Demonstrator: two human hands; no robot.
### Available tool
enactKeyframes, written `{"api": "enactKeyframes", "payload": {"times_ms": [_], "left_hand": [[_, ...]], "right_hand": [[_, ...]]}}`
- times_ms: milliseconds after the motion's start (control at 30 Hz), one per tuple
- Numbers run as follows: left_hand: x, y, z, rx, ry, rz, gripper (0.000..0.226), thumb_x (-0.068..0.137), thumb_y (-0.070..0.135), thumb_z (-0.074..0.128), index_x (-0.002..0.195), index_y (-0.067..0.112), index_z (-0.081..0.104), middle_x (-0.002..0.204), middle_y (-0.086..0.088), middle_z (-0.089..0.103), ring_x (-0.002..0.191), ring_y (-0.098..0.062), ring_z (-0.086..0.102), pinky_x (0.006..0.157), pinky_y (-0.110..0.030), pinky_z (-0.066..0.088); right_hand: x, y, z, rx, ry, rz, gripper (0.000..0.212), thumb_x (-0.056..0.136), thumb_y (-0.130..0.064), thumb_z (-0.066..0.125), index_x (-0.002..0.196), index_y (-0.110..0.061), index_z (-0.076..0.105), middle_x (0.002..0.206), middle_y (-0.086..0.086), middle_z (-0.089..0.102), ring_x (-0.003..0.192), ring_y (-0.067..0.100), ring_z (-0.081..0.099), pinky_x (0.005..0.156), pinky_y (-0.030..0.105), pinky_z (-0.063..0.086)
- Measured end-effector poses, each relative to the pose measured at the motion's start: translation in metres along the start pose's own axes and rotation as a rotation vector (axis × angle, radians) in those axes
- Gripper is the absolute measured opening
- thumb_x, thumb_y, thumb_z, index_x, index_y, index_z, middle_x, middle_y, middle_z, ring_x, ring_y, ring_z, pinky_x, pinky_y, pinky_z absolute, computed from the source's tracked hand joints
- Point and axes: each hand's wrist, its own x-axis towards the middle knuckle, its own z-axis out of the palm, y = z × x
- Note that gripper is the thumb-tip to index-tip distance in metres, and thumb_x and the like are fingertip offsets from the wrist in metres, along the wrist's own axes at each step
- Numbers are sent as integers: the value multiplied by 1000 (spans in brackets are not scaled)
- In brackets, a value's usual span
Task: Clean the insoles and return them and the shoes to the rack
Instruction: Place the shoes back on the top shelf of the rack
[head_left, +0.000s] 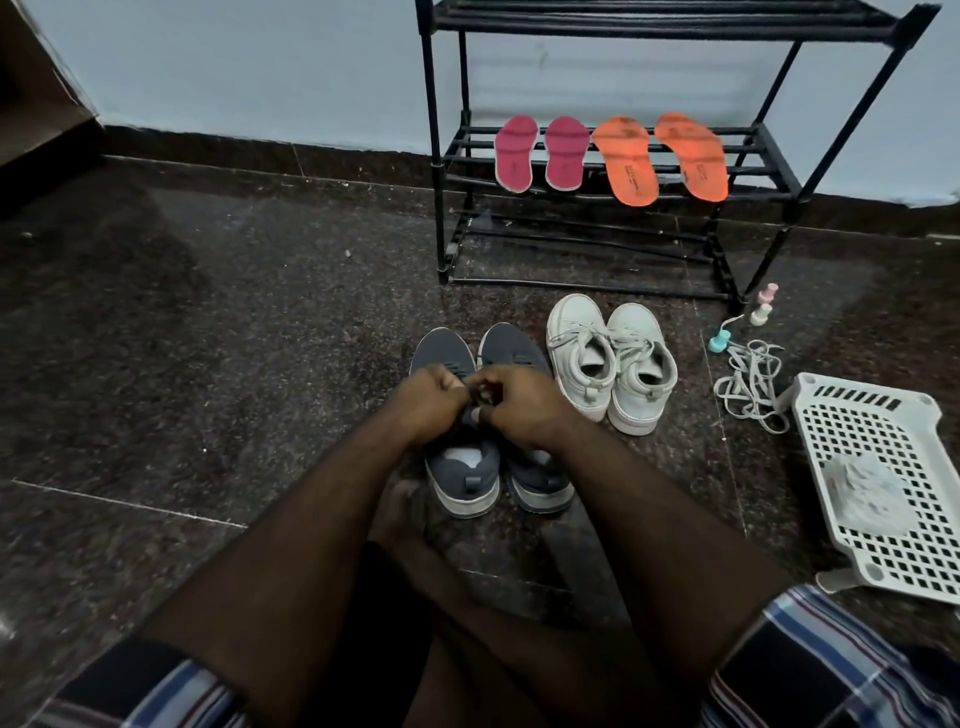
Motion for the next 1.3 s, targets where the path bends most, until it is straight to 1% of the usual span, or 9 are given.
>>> {"api": "enactKeyframes", "payload": {"times_ms": [100, 300, 467, 600, 700, 867, 1000, 1133, 1300], "left_hand": [[-4, -1, -11, -276, 30, -80, 14, 94, 5, 57, 86, 16, 58, 68, -5, 58, 52, -13, 51, 38, -16, 39], [-5, 2, -13, -648, -23, -184, 9, 101, 11, 54, 99, 16, 62, 78, -5, 64, 55, -8, 58, 44, -18, 51], [2, -1, -16, -839, 70, -213, 8, 100, 4, 55, 96, 7, 60, 86, -11, 66, 68, -15, 66, 55, -22, 59], [6, -9, -22, -672, 60, -285, 17, 99, -5, 50, 91, 5, 62, 90, -13, 67, 73, -17, 66, 52, -23, 59], [1, -12, -22, -575, -106, -289, 18, 96, -10, 53, 92, 3, 65, 87, -14, 70, 73, -18, 67, 56, -23, 60], [9, -22, -21, -358, 27, -276, 10, 90, 2, 67, 86, 11, 66, 82, -14, 69, 62, -17, 62, 51, -25, 55], [16, -35, -12, -215, 20, -381, 22, 80, 10, 82, 87, 3, 63, 85, -20, 71, 73, -30, 70, 80, -52, 61], [17, -35, -6, -113, 67, -362, 27, 74, 14, 87, 88, -3, 70, 76, -17, 74, 70, -29, 74, 73, -50, 63], [11, -23, -4, -345, 68, -398, 16, 81, 1, 78, 80, 1, 63, 78, -17, 71, 67, -28, 72, 66, -40, 64]], "right_hand": [[5, -4, -6, -76, 75, 5, 9, 84, -27, 70, 81, -18, 69, 78, -5, 70, 76, 13, 64, 73, 30, 51], [2, -7, -1, 199, 1, -1, 24, 83, -14, 73, 106, -18, 69, 87, -1, 72, 73, 11, 65, 73, 34, 57], [2, -6, 10, 69, 123, -13, 5, 86, -17, 69, 82, -14, 72, 75, -3, 68, 63, 4, 56, 60, 23, 41], [9, 1, 15, 174, 275, 76, 23, 77, -13, 73, 98, -22, 67, 85, -4, 66, 80, 14, 63, 78, 32, 53], [10, -2, 13, -19, 122, -32, 61, 77, -15, 75, 135, -22, 56, 119, 1, 59, 107, 13, 55, 92, 22, 40], [4, -8, 17, -226, 120, -150, 27, 81, -4, 58, 98, -14, 75, 99, 10, 72, 90, 27, 66, 71, 27, 47], [-11, -2, 37, -568, -82, -212, 39, 74, -21, 75, 112, -16, 65, 107, 10, 64, 97, 29, 63, 81, 35, 53], [-18, -7, 30, -138, 59, -100, 46, 83, -8, 61, 128, -18, 62, 128, 5, 64, 118, 23, 58, 99, 29, 46], [-4, -10, 14, 18, 200, 229, 12, 86, -20, 69, 97, -14, 70, 96, 4, 72, 90, 22, 65, 75, 25, 45]]}}
